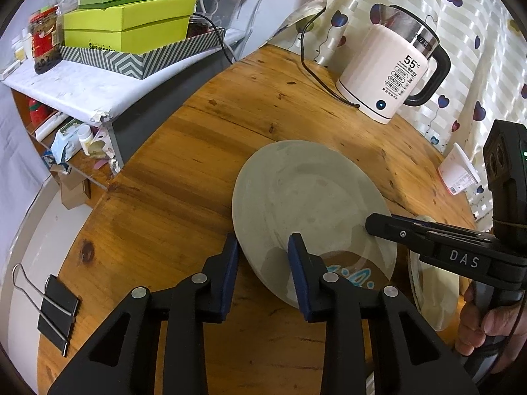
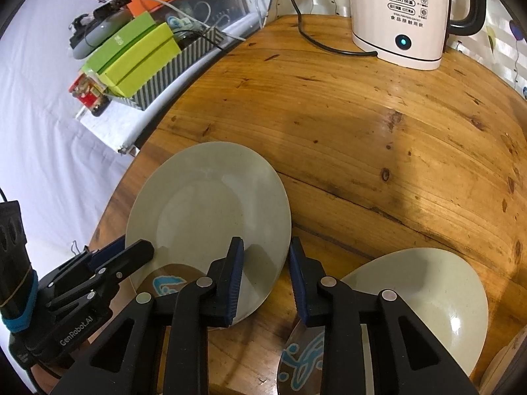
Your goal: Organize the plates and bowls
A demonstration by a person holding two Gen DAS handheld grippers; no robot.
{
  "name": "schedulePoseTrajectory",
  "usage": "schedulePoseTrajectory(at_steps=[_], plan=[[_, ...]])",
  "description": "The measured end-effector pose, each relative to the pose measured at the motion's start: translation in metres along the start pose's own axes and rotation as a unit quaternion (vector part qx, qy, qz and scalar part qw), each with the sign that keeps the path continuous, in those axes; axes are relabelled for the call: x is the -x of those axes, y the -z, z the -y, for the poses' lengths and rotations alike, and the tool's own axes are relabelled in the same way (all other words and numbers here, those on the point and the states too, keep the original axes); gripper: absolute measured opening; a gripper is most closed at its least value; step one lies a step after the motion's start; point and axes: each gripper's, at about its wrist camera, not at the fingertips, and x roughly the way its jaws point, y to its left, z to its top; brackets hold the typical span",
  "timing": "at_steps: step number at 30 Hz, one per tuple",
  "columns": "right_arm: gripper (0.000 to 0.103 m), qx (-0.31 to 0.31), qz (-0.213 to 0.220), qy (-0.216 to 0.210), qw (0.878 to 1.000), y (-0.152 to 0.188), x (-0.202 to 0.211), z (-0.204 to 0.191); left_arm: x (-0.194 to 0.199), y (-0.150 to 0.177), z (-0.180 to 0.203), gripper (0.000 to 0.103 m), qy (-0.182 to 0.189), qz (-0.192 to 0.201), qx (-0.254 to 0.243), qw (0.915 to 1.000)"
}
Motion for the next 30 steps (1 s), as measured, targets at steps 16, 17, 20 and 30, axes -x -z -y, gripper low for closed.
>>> schedulePoseTrajectory(at_steps=[16, 17, 20, 30], plan=[[0.026, 0.002, 0.014, 0.006, 1.0, 0.015, 0.025, -0.009, 0.027, 0.011, 0.009, 0.032, -0.003, 0.009, -0.01, 0.9999], [0.026, 0.001, 0.015, 0.005, 1.0, 0.017, 0.028, -0.009, 0.03, 0.012, 0.011, 0.032, -0.003, 0.01, -0.011, 0.9999], [0.026, -0.001, 0.02, 0.004, 1.0, 0.024, 0.039, -0.01, 0.04, 0.016, 0.015, 0.032, -0.001, 0.014, -0.015, 0.9998], [0.026, -0.012, 0.035, 0.008, 0.999, 0.063, 0.073, -0.011, 0.067, 0.04, 0.034, 0.032, 0.003, 0.018, -0.036, 0.9992]])
